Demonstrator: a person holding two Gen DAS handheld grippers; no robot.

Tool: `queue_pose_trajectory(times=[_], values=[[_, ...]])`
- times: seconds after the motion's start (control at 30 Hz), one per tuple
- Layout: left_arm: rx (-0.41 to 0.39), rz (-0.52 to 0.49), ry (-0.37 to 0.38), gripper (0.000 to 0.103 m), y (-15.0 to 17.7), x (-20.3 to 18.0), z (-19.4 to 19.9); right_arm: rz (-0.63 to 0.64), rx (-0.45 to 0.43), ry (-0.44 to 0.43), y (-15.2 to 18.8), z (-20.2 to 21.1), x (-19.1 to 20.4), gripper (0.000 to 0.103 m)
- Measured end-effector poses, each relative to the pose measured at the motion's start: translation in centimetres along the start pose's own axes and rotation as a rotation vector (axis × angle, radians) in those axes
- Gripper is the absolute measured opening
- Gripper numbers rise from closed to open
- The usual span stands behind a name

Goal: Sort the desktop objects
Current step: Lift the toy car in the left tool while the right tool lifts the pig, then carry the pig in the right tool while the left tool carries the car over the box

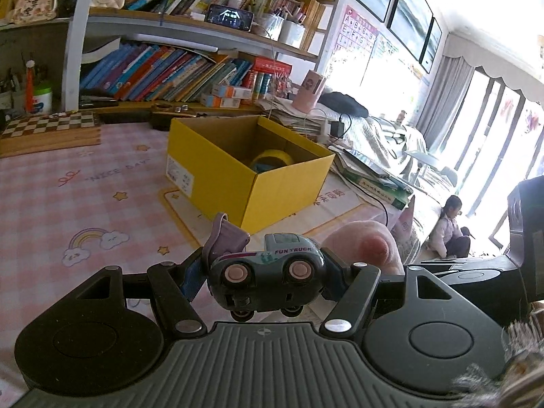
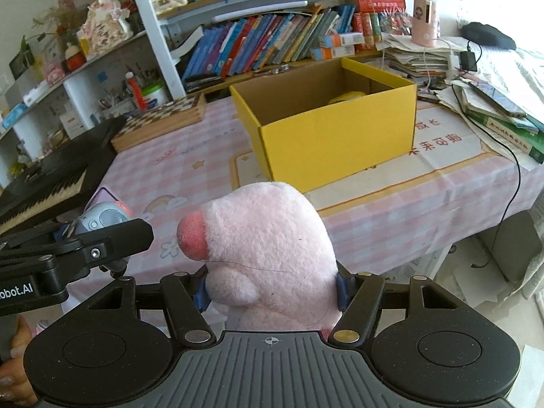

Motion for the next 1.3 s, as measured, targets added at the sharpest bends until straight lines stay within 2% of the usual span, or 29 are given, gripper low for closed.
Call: queue_pose_trajectory(times=[0.7, 1.03, 1.3], values=[[0.003, -0.007, 0.011, 0.066, -2.6, -4.5, -8.0, 0.007, 0.006, 0.012, -4.7, -2.9, -7.3, 0.066], [-0.052, 0.001, -0.029, 0.066, -4.8, -6.6, -10.7, 0.048, -0.046, -0.024, -8.3, -4.2, -10.6, 0.066], [-0.114, -0.005, -0.078, 0.066, -7.4, -7.5, -12.6, 0.088, -0.109, -0.075, -12.4, -5.5, -12.3, 0.066]])
Point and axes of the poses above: each gripper's, at about its wrist camera, not at the fingertips, and z roughly against the way its jaws point, x to its left, y to its underside, the point moved 5 cm from there along -z, roughly the way its jaws point, and after that the axes turned 8 degrees about -x, right-handed, at the moved point
